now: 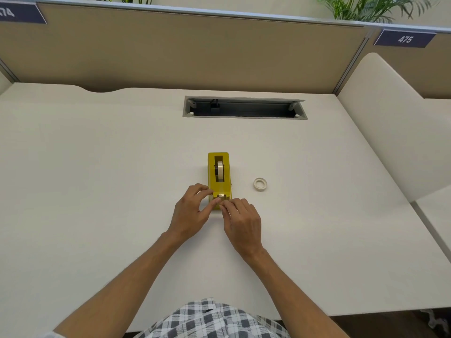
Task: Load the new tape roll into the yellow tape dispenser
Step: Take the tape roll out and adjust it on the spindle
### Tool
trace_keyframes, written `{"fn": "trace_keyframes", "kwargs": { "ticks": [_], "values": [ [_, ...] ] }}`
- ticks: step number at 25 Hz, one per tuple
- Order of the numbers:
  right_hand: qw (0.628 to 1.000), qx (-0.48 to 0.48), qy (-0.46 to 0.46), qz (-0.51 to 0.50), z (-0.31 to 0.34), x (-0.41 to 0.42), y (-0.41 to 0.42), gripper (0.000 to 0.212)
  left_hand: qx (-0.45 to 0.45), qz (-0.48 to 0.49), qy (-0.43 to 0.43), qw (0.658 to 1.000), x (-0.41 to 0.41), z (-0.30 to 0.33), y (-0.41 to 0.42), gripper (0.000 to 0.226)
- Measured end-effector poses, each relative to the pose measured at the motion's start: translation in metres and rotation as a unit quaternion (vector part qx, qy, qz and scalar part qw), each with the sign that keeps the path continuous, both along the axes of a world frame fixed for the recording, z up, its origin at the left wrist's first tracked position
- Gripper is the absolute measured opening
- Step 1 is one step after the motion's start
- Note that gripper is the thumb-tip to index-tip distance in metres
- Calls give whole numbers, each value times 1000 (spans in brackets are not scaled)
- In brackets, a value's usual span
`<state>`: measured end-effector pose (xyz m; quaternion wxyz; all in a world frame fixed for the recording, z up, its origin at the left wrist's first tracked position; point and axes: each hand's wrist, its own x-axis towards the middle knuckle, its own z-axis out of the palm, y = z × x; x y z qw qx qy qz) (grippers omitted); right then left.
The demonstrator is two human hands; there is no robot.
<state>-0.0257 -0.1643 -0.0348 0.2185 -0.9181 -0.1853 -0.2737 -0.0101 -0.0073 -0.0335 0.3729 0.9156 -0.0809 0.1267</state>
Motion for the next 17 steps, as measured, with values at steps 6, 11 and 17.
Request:
{"fn": "trace_keyframes", "kwargs": {
  "ticks": [6, 11, 17],
  "values": [
    [1000, 2, -6, 6, 0, 2, 0, 15, 11, 4, 8, 1000, 3, 1, -1, 34],
    [1000, 6, 1, 5, 2, -2, 0, 9, -20, 8, 22, 1000, 6, 6, -2, 31],
    [1000, 12, 11, -3, 11, -4, 2, 5, -171, 79, 123, 974, 21, 28, -16, 24]
  ]
}}
